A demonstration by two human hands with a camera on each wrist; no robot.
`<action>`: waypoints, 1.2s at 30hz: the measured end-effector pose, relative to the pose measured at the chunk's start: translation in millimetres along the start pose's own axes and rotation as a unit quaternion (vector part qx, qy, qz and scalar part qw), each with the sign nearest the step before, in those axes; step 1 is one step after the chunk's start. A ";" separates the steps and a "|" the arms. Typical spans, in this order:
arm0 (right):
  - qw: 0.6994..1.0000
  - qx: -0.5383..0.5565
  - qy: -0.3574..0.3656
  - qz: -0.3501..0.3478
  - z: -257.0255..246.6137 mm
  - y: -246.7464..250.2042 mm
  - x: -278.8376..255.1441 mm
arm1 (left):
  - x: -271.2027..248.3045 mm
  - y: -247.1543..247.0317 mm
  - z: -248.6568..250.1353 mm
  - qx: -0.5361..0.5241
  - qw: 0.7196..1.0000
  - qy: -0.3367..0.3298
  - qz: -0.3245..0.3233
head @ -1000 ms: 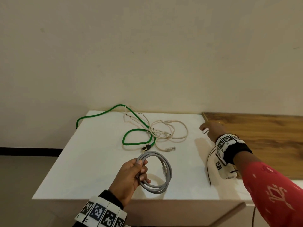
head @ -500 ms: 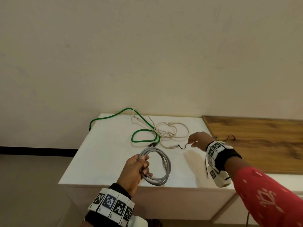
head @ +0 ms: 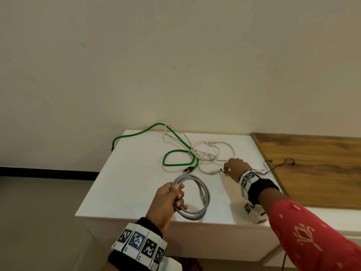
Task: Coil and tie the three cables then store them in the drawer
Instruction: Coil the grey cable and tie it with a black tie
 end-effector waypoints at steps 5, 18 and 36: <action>0.977 0.185 0.069 0.082 -22.6 57.6 -42.4 | -9.1 -0.3 5.2 0.016 1.000 -0.018 0.012; 0.915 0.374 0.004 0.150 -91.5 69.6 -170.3 | -56.3 -22.7 34.9 0.093 0.990 -0.100 0.032; 0.609 0.792 -0.039 0.029 -123.9 47.5 -200.5 | -85.5 -23.2 36.2 0.220 0.965 -0.144 0.015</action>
Point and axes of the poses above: each hand's wrist, its own x-axis towards the middle knuckle, its own y-axis out of the back of the hand, z = x × y, the point moved 8 cm from there along x, towards the middle knuckle, and after that the axes turned 8 degrees about -x, right-handed, at the moved point
